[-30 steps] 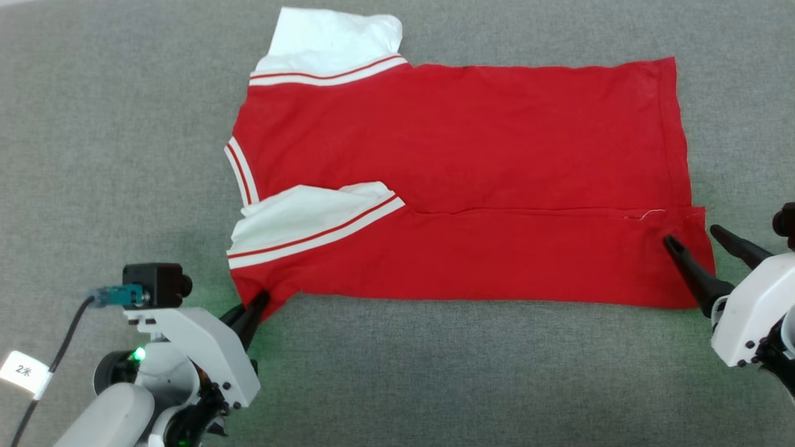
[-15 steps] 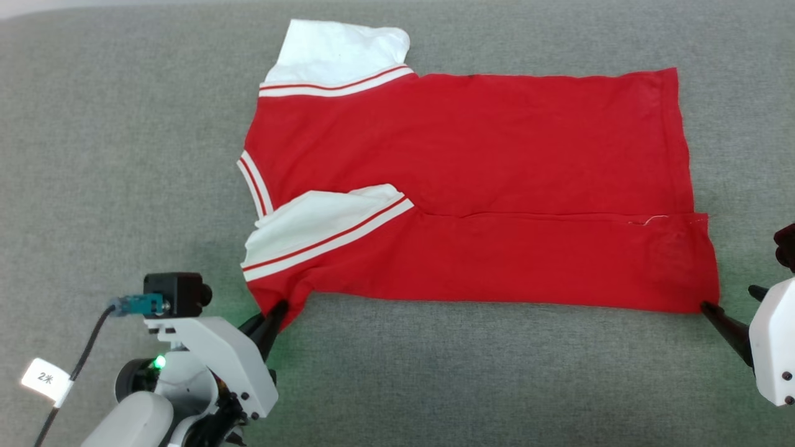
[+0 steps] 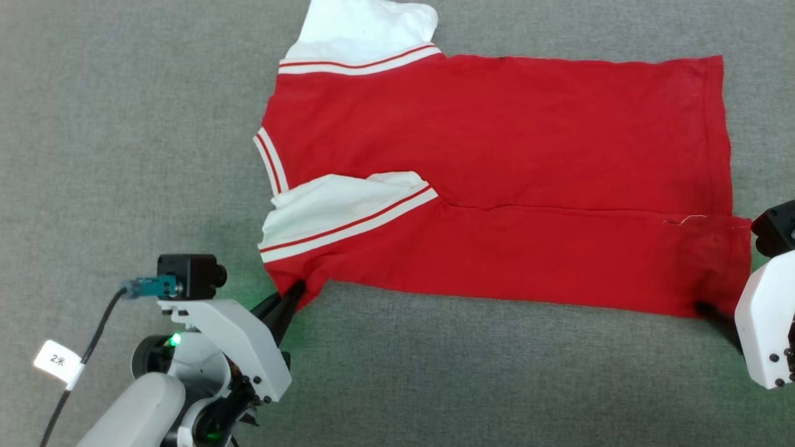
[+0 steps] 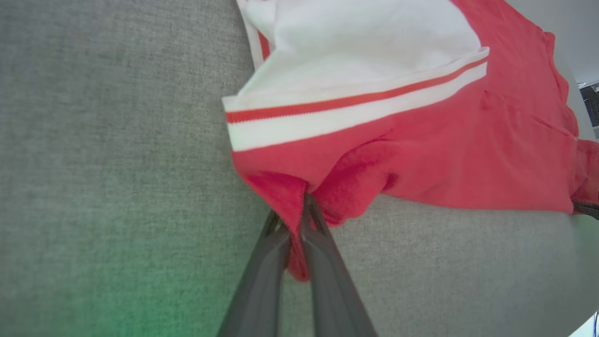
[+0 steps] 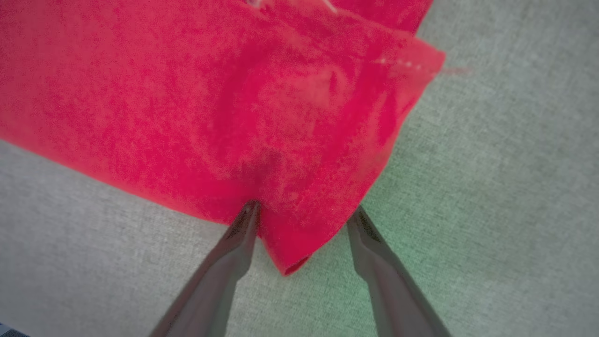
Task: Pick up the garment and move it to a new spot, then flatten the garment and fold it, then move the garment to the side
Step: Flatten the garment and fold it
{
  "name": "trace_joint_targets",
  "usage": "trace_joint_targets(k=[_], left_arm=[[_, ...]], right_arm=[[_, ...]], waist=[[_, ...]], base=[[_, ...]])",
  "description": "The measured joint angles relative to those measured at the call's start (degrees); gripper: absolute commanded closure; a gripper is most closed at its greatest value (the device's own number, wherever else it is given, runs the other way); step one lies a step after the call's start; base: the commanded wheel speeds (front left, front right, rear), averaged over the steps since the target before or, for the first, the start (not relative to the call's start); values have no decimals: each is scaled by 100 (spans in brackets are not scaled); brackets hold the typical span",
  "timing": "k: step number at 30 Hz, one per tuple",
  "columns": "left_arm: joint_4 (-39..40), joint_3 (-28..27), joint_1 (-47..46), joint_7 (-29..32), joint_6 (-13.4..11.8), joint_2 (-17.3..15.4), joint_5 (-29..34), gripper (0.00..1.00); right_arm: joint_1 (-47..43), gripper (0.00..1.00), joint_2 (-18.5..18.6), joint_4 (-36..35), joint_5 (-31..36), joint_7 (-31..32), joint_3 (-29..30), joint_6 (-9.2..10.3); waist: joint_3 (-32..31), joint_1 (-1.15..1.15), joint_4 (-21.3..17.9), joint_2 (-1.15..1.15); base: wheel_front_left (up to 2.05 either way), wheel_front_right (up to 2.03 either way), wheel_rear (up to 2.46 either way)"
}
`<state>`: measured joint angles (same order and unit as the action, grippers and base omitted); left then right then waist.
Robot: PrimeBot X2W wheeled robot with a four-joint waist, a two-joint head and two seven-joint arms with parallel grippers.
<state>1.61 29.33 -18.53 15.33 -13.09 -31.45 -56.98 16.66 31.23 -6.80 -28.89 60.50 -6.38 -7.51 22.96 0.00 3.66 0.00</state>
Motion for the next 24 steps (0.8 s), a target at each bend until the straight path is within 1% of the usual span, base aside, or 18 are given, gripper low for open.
trace_joint_targets(k=[5, 10, 13, 20, 24], left_arm=[[-67, 0, -30, -25, 52, 13, -8, 100], [-24, -40, 130, -33, 47, -114, -45, 100], [142, -30, 339, -22, 37, -192, -78, 100], [668, -32, 928, 76, -125, -435, -200, 100], [987, -62, 1268, 111, -260, -553, -296, 100]], right_arm=[[66, 100, 60, 94, -132, -160, -96, -1], [1, 100, 119, 104, -198, -223, -108, -1], [-226, 100, 187, 20, -259, -190, -66, -1], [-940, 100, 363, -322, -441, 33, 137, -1], [-1244, 100, 359, -524, -491, 105, 249, -1]], waist=[[-5, 0, 53, 0], [-129, 0, 44, 0], [-224, 0, 29, 0], [-441, 0, 1, 0], [-523, 0, -23, 0]], base=[[0, 0, 0], [0, 0, 0], [0, 0, 0], [0, 0, 0], [0, 0, 0]])
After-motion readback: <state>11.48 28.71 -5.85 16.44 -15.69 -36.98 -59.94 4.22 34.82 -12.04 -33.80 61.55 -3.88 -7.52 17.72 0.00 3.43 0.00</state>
